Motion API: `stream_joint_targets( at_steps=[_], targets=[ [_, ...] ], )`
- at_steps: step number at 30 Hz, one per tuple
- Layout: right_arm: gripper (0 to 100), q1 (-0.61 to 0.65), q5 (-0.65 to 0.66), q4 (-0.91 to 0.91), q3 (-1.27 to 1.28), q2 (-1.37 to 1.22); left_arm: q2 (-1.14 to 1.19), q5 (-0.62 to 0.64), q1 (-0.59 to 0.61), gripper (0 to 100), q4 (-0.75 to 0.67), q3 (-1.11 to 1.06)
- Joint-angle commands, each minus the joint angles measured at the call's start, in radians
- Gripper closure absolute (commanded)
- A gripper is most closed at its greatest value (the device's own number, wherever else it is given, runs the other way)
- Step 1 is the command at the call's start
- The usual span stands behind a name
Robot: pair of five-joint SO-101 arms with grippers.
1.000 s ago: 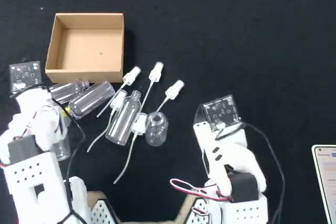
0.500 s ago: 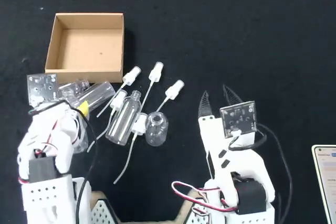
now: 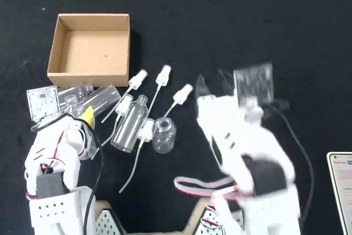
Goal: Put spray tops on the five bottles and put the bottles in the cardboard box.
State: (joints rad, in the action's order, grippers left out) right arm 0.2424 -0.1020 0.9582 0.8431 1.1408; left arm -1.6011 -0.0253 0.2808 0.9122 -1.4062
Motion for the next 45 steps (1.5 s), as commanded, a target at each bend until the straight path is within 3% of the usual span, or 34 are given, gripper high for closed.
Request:
stream_joint_targets(
  at_steps=[1,9,12,16,19,24,28,35,45],
  targets=[
    [84.9,0.018,-0.161,-0.029,-0.096,-0.26,-0.081,0.011,-0.004,97,-0.071,-0.059],
    [84.2,0.058,-0.307,-0.038,-0.176,-0.579,-0.227,0.012,-0.004,97,-0.092,-0.156],
    [77.6,0.094,-0.359,-0.069,-0.179,-0.656,-0.222,0.012,-0.004,97,-0.092,-0.159],
    [69.9,0.121,-0.376,-0.164,-0.173,-0.736,-0.222,0.012,-0.004,97,-0.092,-0.162],
    [69.8,0.12,-0.382,-0.261,-0.151,-0.792,-0.222,0.012,-0.004,97,-0.092,-0.166],
    [69.8,0.115,-0.503,-0.454,-0.081,-0.878,-0.222,0.012,-0.005,97,-0.092,-0.168],
    [69.7,0.115,-0.514,-0.534,-0.064,-0.929,-0.222,0.011,-0.005,97,-0.092,-0.18],
    [69.8,0.041,-0.517,-0.546,-0.067,-0.99,-0.222,0.011,-0.005,97,-0.092,-0.183],
    [69.8,0.043,-0.529,-0.559,-0.127,-1.152,-0.222,0.011,-0.005,97,-0.092,-0.185]
  ],
)
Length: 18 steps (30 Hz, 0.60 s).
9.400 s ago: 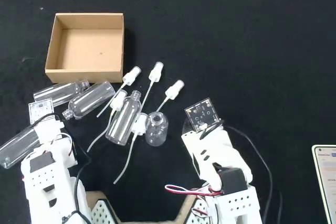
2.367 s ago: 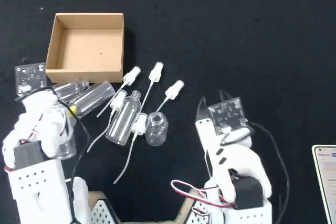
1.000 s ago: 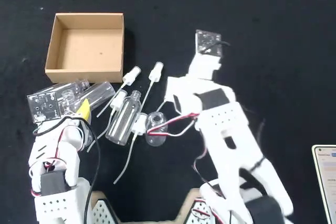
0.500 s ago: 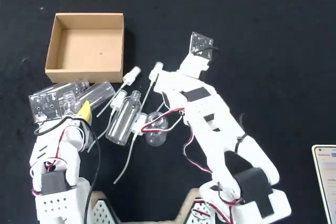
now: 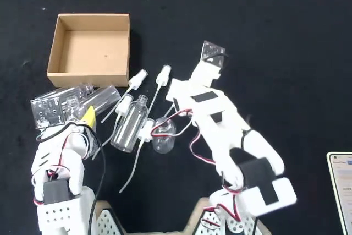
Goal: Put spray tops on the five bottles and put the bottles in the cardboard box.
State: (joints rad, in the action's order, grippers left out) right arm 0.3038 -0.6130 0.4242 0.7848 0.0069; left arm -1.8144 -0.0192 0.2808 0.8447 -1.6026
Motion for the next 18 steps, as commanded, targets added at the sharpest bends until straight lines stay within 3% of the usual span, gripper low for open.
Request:
stream_joint_targets(
  at_steps=[1,3,11,18],
  targets=[
    [69.8,-0.018,-0.037,-0.021,-0.076,-0.031,-0.009,0.005,-0.005,97,-0.025,0.012],
    [71.9,-0.02,-0.055,-0.02,-0.085,-0.051,-0.009,0.005,-0.005,97,-0.025,0.012],
    [96.8,-0.029,-0.052,-0.018,-0.094,-0.059,-0.009,0.0,-0.005,97,-0.025,0.012],
    [98.7,-0.104,-0.008,0.008,-0.096,0.002,-0.009,-0.002,-0.005,97,-0.026,-0.004]
  ],
)
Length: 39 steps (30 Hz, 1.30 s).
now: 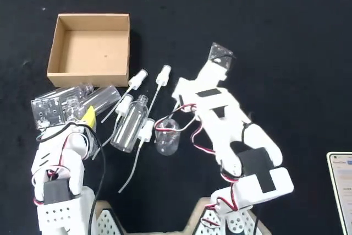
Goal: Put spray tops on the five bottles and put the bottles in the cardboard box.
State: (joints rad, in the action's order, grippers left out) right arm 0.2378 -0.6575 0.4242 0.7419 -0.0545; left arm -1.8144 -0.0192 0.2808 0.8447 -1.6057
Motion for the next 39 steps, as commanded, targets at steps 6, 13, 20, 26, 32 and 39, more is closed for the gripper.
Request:
stream_joint_targets(
  at_steps=[6,13,20,26,32,39],
  targets=[
    [98.6,-0.037,0.06,0.0,-0.024,0.245,-0.009,-0.002,-0.004,97,-0.026,-0.002],
    [98.6,-0.041,0.068,-0.038,-0.111,0.39,-0.009,-0.002,-0.004,97,-0.026,-0.005],
    [98.6,-0.038,0.069,0.158,-0.386,0.509,-0.009,-0.002,-0.004,97,-0.026,-0.005],
    [98.6,-0.035,0.069,0.272,-0.515,0.602,-0.011,0.025,-0.027,97,-0.103,0.012],
    [98.6,-0.008,0.123,0.27,-0.57,0.723,-0.011,0.04,-0.056,97,-0.431,0.051],
    [98.6,0.147,0.364,0.252,-0.573,0.797,-0.011,0.04,-0.197,97,-0.721,-0.028]
  ],
)
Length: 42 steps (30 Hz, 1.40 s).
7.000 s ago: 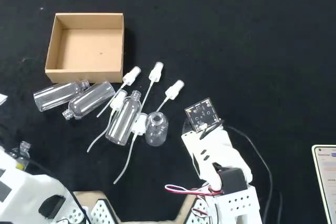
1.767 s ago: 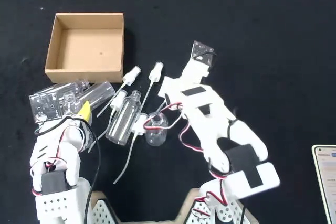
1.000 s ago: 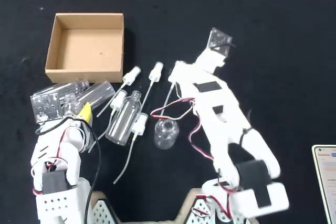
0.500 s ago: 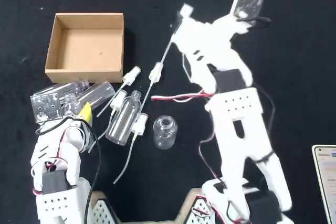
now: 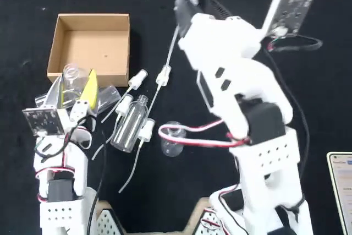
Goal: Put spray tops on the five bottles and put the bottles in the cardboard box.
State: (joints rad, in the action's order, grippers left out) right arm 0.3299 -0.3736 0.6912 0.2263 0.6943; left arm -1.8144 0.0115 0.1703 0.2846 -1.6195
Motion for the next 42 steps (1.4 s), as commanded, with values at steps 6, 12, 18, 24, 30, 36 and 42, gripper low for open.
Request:
stream_joint_targets(
  at_steps=[6,12,18,24,30,36,42],
  targets=[
    [98.6,0.071,0.127,-0.137,-0.054,0.07,-0.006,0.003,-0.213,97,-0.416,-0.081],
    [98.6,0.074,0.123,-0.16,-0.056,0.068,-0.005,0.009,-0.226,97,-0.416,-0.079],
    [98.6,0.141,0.13,-0.239,-0.051,0.065,-0.005,0.009,-0.389,97,-0.416,-0.079],
    [98.6,0.161,0.132,-0.365,-0.045,0.058,-0.008,0.009,-0.455,97,-0.351,-0.079],
    [98.7,0.209,0.13,-0.44,-0.027,-0.001,-0.008,0.009,-0.455,97,-0.305,-0.079],
    [98.7,0.305,0.132,-0.333,0.033,0.105,-0.003,0.009,-0.455,97,-0.304,-0.079],
    [98.7,0.324,0.236,-0.316,0.15,0.208,-0.005,0.009,-0.455,97,-0.242,-0.079]
  ],
)
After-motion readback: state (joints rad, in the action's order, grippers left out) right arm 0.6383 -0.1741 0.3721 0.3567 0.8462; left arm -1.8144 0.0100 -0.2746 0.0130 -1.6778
